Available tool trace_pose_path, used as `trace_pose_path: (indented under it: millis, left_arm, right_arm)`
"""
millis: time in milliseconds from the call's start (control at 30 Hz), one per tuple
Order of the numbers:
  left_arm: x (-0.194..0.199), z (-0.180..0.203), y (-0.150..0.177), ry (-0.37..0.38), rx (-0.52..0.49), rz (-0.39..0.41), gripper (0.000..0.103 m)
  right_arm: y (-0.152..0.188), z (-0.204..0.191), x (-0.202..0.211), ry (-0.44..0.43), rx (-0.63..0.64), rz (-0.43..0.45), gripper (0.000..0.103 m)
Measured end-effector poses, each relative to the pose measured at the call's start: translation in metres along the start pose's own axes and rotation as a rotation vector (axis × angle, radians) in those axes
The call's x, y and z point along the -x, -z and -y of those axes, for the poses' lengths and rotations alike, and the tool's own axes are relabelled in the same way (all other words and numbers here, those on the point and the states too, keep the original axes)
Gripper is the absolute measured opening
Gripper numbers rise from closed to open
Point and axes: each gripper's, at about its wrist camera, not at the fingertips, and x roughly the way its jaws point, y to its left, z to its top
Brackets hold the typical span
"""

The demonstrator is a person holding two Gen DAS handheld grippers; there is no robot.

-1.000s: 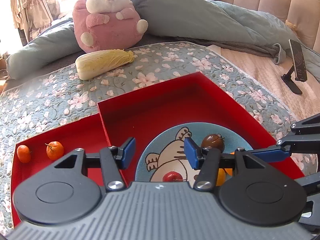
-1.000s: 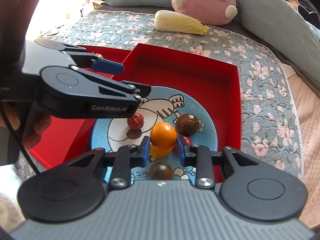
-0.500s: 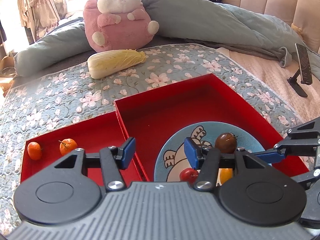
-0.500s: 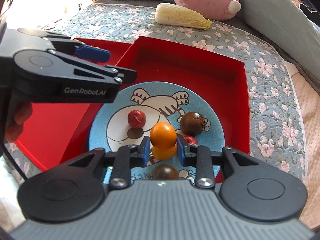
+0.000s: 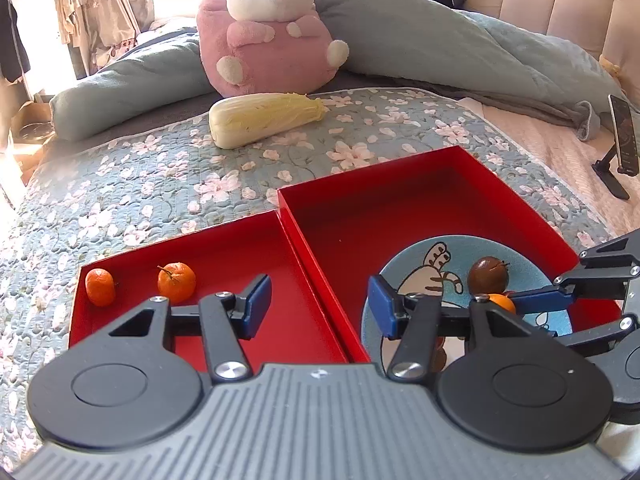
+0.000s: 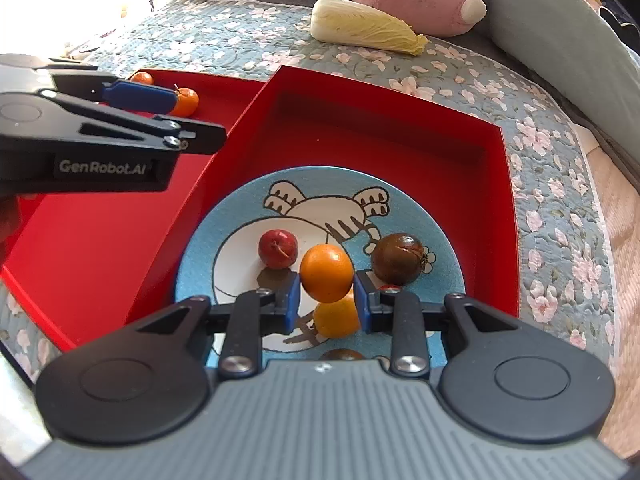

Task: Organize fruits
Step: 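Open the right tool to release the orange tomato onto the plate, then move both tools back over the tray toward the two mandarins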

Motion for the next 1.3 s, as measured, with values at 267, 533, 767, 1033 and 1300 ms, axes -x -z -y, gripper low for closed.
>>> trace_pose_path:
  millis: [267,533,767,1033,1300]
  left_arm:
    - [0.002,-0.008,0.003,-0.01,0.003,0.0,0.064]
    - [0.005,-0.013,0.003,-0.021,0.01,0.009,0.066]
    - [0.009,-0.041,0.01,-0.054,0.058,0.009,0.066]
    - [0.011,-0.107,0.029,-0.164,0.18,-0.004,0.066]
    - [0.013,-0.17,0.044,-0.233,0.284,-0.002,0.066]
  right_arm:
    - [-0.001,-0.004,-0.004,0.018,0.009,-0.018,0.032]
    - [-0.001,-0.006,-0.007,0.029,-0.012,-0.028,0.038]
    - [-0.011,-0.02,0.0,0.077,0.014,0.039,0.062]
    - [-0.043,-0.059,0.014,-0.025,0.072,0.23,0.061]
    - [-0.082,-0.118,-0.026,-0.143,0.194,0.223,0.061]
